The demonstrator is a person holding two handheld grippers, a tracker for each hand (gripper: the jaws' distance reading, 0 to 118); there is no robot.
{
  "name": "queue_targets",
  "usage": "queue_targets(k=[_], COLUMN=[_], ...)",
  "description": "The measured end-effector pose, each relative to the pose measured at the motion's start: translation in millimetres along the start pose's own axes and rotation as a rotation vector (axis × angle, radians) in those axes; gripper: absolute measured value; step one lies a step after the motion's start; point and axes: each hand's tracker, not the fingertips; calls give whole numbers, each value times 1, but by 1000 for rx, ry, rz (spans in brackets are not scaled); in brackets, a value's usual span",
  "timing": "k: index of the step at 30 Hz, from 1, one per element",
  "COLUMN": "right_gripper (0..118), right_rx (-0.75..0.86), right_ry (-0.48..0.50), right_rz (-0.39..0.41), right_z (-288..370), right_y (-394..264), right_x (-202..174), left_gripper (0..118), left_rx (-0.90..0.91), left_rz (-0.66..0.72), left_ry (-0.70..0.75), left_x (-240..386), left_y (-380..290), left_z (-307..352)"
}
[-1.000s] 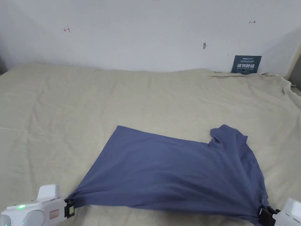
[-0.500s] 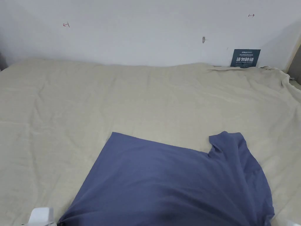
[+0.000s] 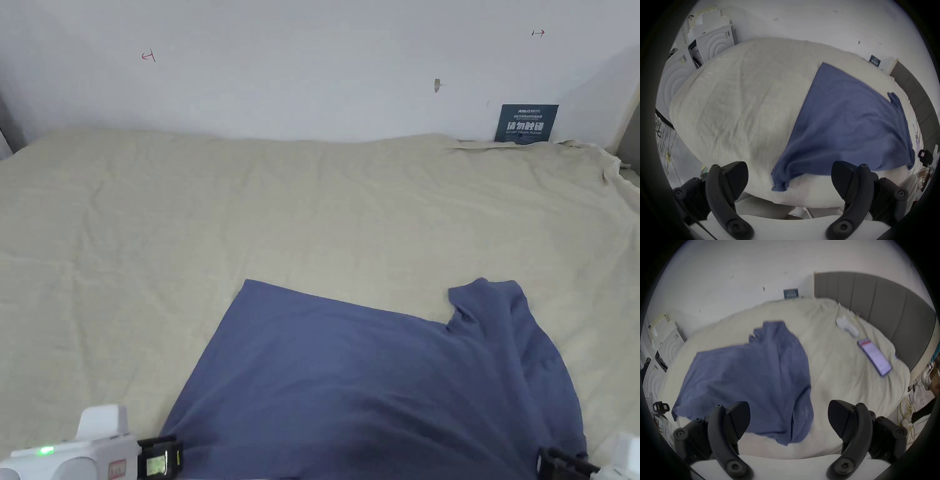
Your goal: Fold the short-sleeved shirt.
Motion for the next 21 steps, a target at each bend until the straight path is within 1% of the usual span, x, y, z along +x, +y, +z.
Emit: queue_targets(k=[4, 7, 10, 12, 13, 14, 15, 16, 17, 18, 21], right_gripper=[100, 100, 99, 96, 85, 67, 42, 10, 2, 1, 0], right_rx=[142, 219, 296, 315, 330, 347, 354, 364, 373, 378, 391], right_ry=[27, 36, 16, 9, 6, 6, 4, -5, -12, -8, 0], right_rz=[19, 30, 57, 68, 68, 71, 71, 71, 71, 70, 68], right_z=[30, 45, 53, 56, 56, 54, 50, 48, 46, 44, 39], right_y=[33, 52, 63, 67, 68, 69, 70, 71, 72, 73, 78], right_x=[-4, -9, -14, -19, -21, -19, -17, -18, -18, -18, -18], left_gripper=[108, 109, 108, 105, 95, 81, 59, 25, 9, 1, 0], left_rx=[144, 244, 340, 419, 449, 474, 494, 504, 507, 499, 463], left_rz=[-36, -59, -96, -103, -110, -115, -121, -123, -127, -126, -106], left_ry=[-69, -89, -100, -91, -92, -96, -107, -118, -140, -156, -214], left_x=[19, 34, 50, 60, 63, 67, 70, 74, 75, 78, 83], left_y=[33, 57, 73, 77, 78, 80, 81, 82, 85, 88, 99], left_z=[38, 58, 71, 75, 75, 75, 75, 74, 70, 67, 51])
